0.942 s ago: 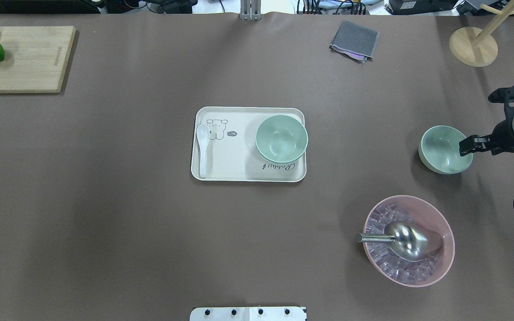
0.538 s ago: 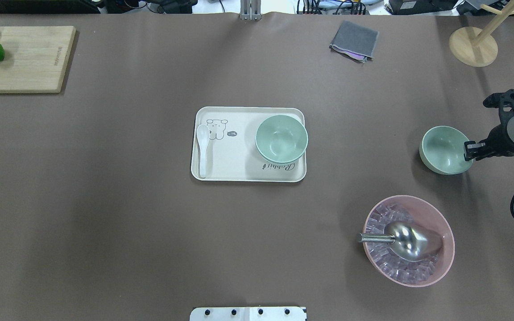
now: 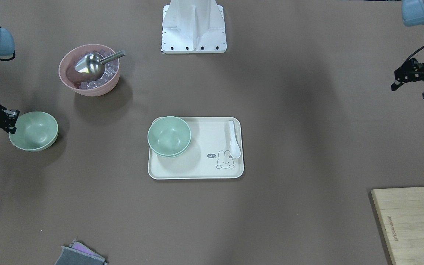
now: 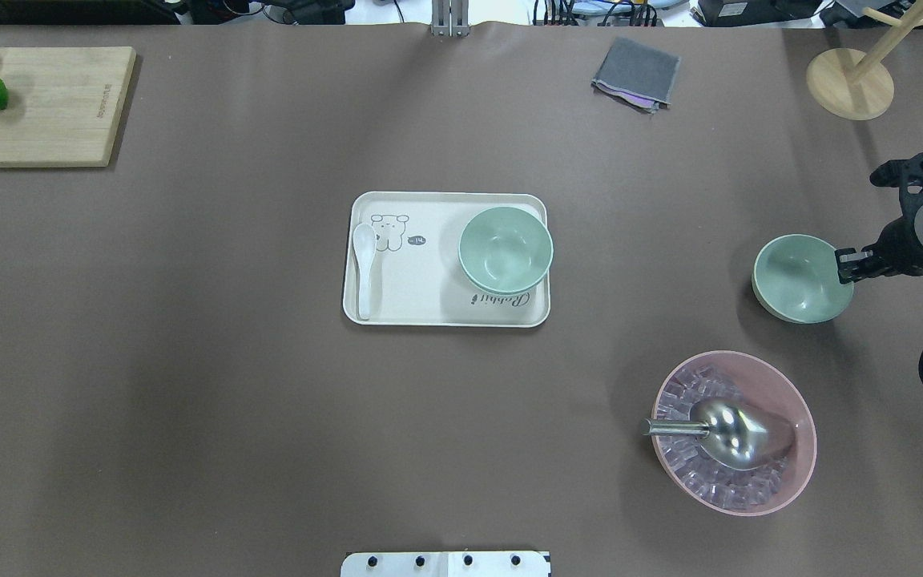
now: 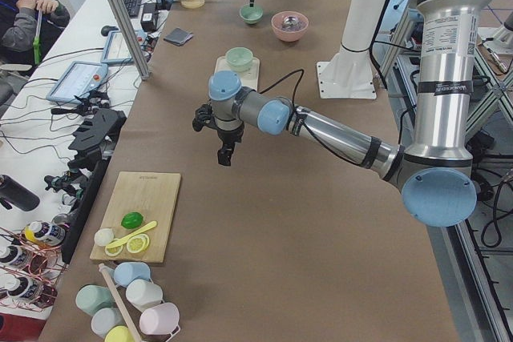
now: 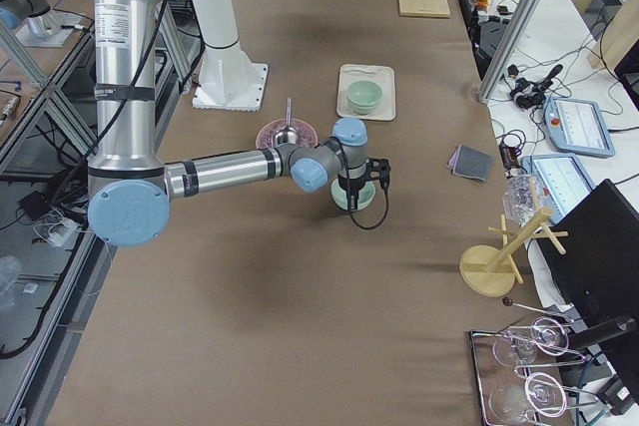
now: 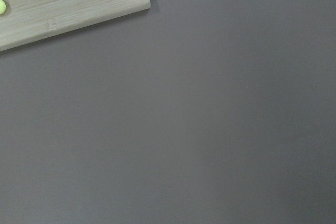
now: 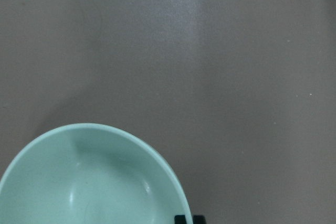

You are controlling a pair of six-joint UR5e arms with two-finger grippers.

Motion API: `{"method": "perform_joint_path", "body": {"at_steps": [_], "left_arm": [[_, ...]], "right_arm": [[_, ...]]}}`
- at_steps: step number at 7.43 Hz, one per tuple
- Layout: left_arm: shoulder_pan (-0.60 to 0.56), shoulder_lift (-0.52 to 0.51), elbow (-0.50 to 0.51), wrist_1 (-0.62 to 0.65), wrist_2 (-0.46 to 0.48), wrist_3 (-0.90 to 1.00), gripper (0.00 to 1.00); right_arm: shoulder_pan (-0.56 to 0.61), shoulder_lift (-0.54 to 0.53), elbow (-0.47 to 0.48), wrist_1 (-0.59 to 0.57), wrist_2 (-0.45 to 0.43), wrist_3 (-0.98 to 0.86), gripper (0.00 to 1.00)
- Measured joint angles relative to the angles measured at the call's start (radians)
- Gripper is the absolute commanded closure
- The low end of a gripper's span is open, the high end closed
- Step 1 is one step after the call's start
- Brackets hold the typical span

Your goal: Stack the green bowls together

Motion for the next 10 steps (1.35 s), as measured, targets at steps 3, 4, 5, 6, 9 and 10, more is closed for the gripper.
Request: {"method": "perform_joint_path", "body": {"at_steps": [3, 4, 5, 6, 9, 10], "left_arm": [[-0.11, -0.002, 0.075, 0.01, -0.001, 0.186, 0.02], [-0.167, -0.003, 0.127, 0.011, -0.001, 0.292, 0.02], [-0.223, -0.003, 0.178, 0.011, -0.001, 0.396, 0.02], [-0.263, -0.002, 0.212, 0.014, -0.001, 0.467, 0.02], [-0.289, 0.001, 0.233, 0.027, -0.013, 0.516, 0.02], [-0.29, 0.002, 0.233, 0.03, -0.02, 0.517, 0.02]], "right_arm": [[0.058, 0.089, 0.012, -0.037, 0.096, 0.124, 1.0], [0.06, 0.142, 0.014, -0.069, 0.103, 0.208, 1.0], [0.057, 0.199, 0.02, -0.117, 0.106, 0.279, 1.0], [0.042, 0.268, 0.031, -0.185, 0.104, 0.352, 1.0], [-0.067, 0.459, 0.062, -0.344, 0.044, 0.641, 1.0], [-0.115, 0.493, 0.068, -0.354, 0.004, 0.72, 1.0]]}}
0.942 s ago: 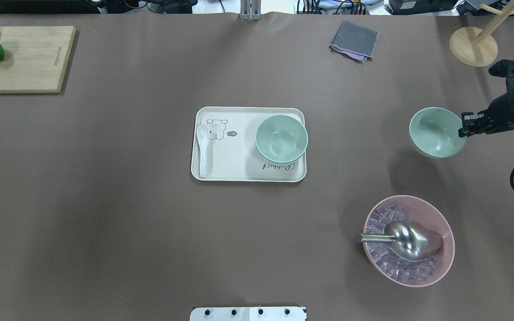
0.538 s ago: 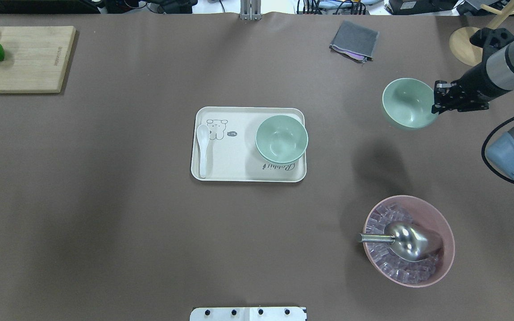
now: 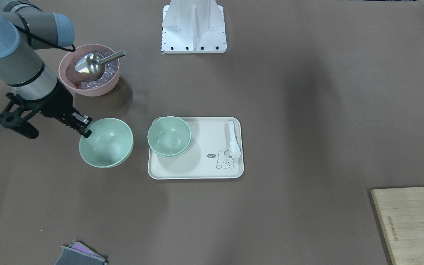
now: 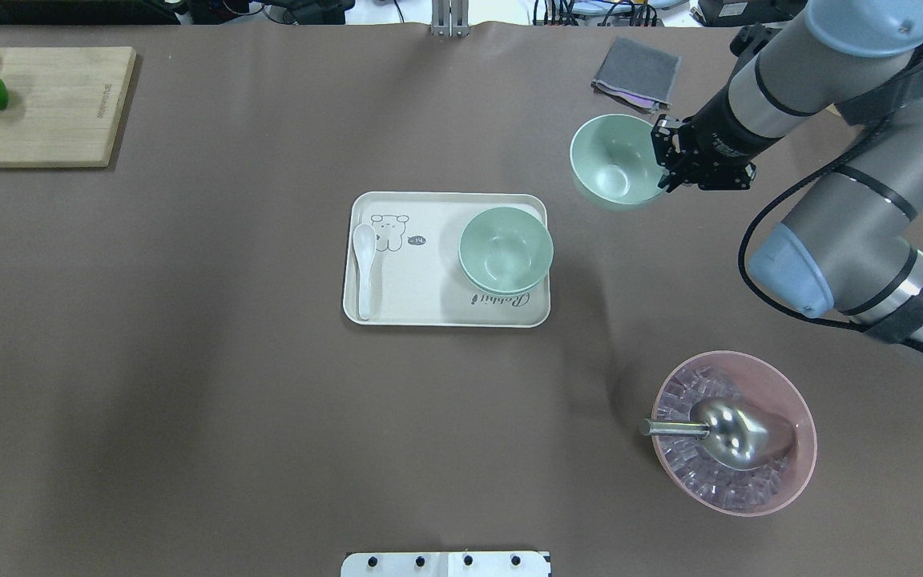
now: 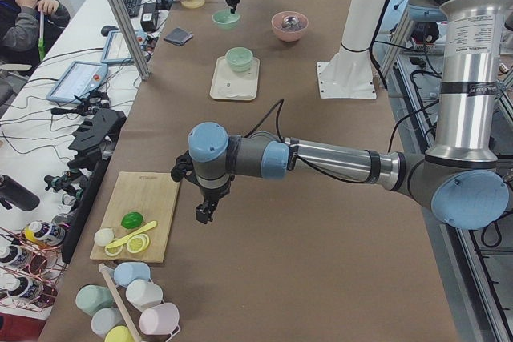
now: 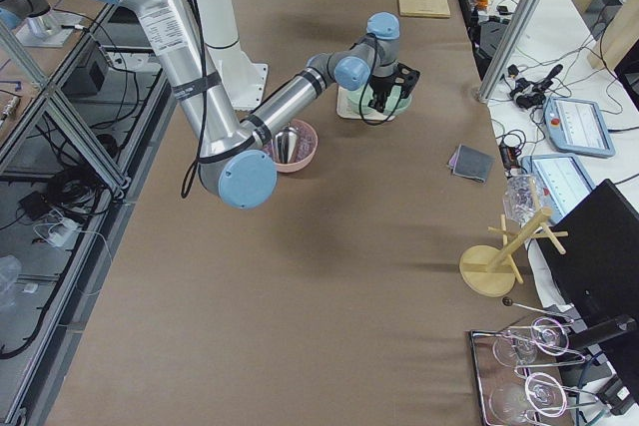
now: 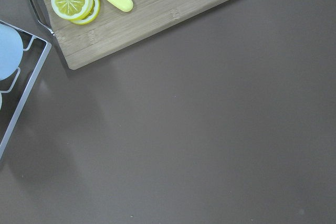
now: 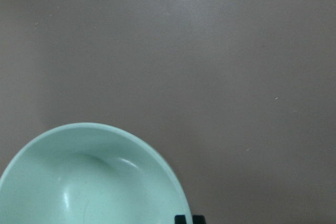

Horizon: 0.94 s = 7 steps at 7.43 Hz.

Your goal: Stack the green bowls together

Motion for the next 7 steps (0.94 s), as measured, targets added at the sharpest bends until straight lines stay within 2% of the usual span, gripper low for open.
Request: {"method": "perform_joint_path", "body": {"at_steps": [3, 7], "left_arm": [[-0.001, 0.0, -0.003, 0.001, -0.004, -0.005, 0.02], [-0.001, 0.012, -0.005, -0.001, -0.006, -0.008, 0.02]], "right_arm": [[-0.153, 0.082, -0.01, -0.006, -0.144, 0.115, 1.0], [-0.264, 0.123, -0.061, -0.009, -0.247, 0.141, 1.0]]}}
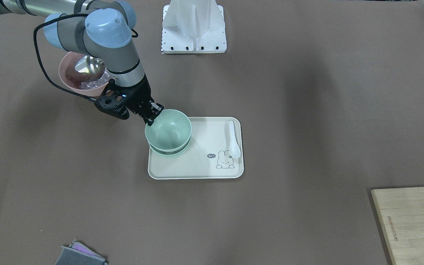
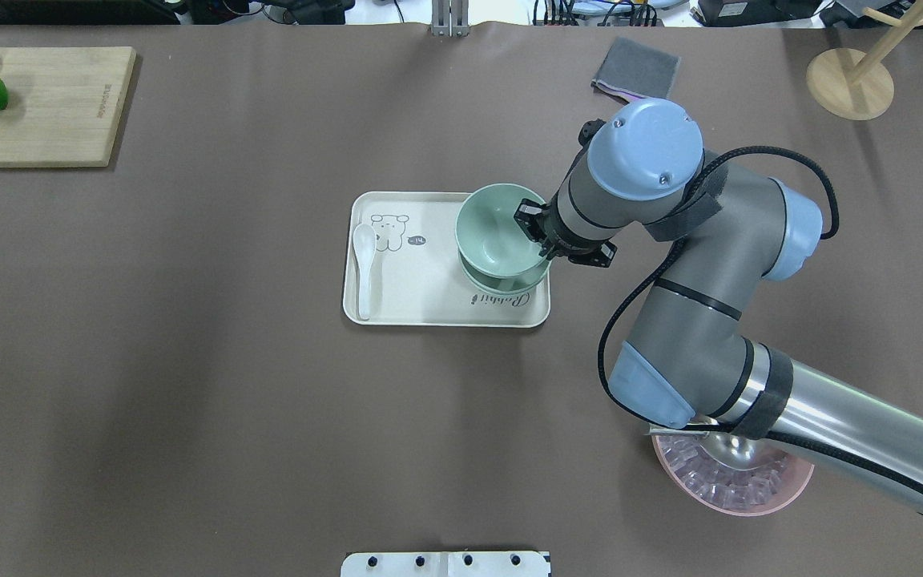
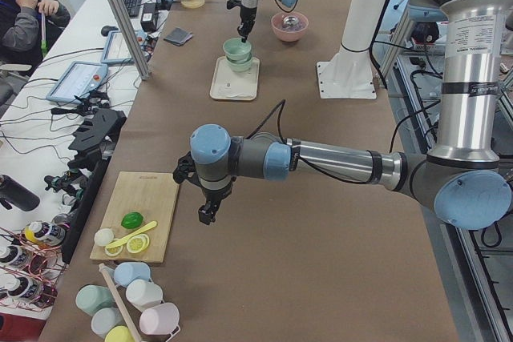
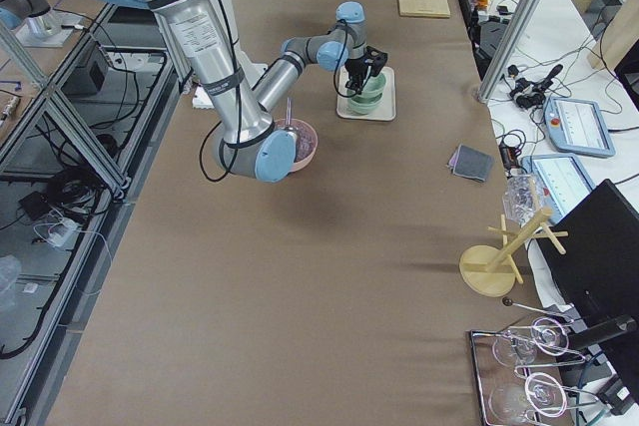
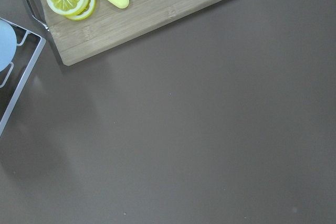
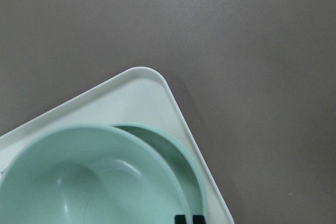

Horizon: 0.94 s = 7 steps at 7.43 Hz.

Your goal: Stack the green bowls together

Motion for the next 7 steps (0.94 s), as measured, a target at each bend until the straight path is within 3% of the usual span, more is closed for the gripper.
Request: {"method": "perform_joint_path", "body": {"at_steps": [7], "left_arm": [[0.0, 0.002, -0.006, 0.0, 0.0, -0.003, 0.02]], "right_arm": [[-0.019, -0.003, -0.03, -0.004, -0.014, -0.002, 1.0]]}}
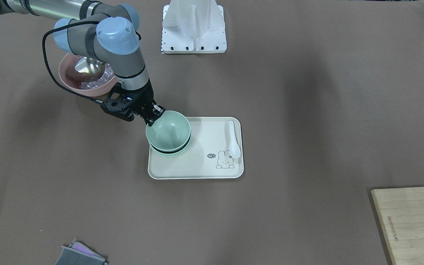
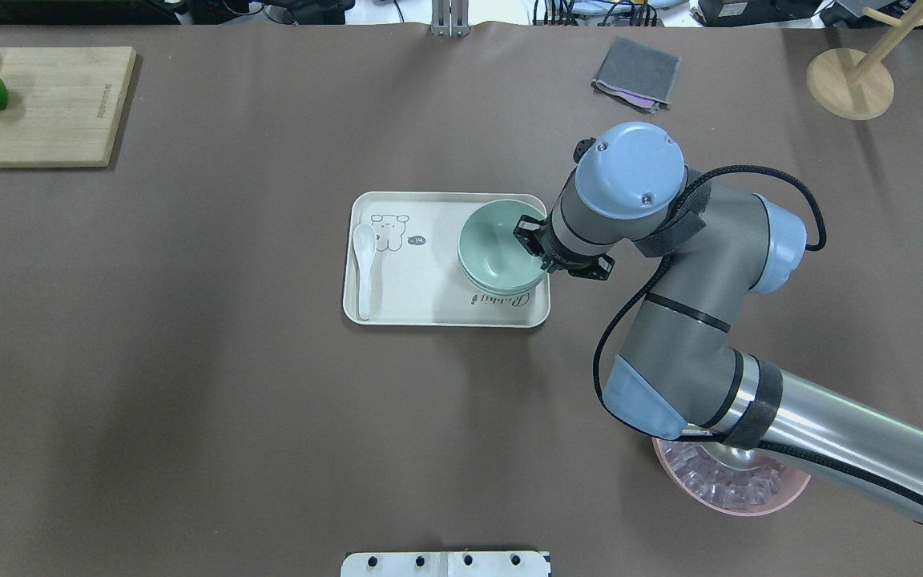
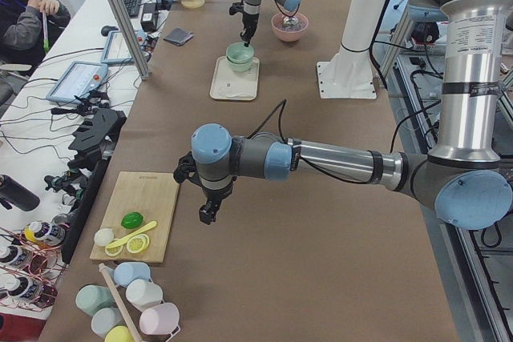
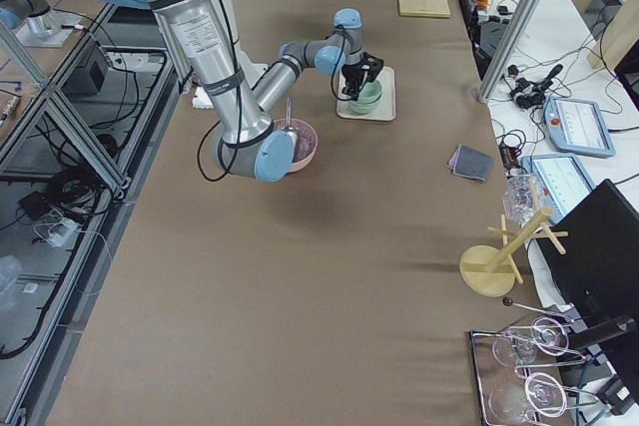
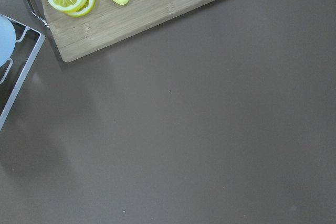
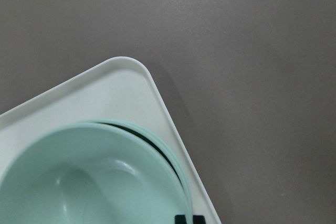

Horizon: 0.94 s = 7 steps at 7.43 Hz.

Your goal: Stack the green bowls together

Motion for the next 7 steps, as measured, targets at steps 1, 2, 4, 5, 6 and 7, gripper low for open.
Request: {"method": "perform_joint_path", "body": {"at_steps": [1, 2, 4, 5, 6, 7], "left_arm": [[0.0, 0.0, 0.0, 0.0, 0.0, 0.0, 0.02], [0.001, 0.0, 0.0, 0.0, 0.0, 0.0, 0.02], [0.001, 0.0, 0.001, 0.0, 0.0, 0.0, 0.02], [0.001, 0.0, 0.001, 0.0, 0.0, 0.0, 0.02], [0.001, 0.0, 0.001, 0.0, 0.0, 0.0, 0.02], [0.001, 0.0, 0.0, 0.0, 0.0, 0.0, 0.02]], "right_arm": [[0.0, 0.0, -0.004, 0.003, 0.0, 0.0, 1.0], [0.0, 0.0, -0.006, 0.005, 0.0, -0.001, 1.0], [0.0, 0.003, -0.008, 0.007, 0.0, -0.002, 1.0], [0.0, 0.005, -0.009, 0.008, 0.0, -0.002, 1.0], [0.0, 0.006, -0.01, 0.008, -0.001, -0.002, 1.0], [0.0, 0.007, -0.014, 0.008, -0.001, -0.002, 1.0]]}}
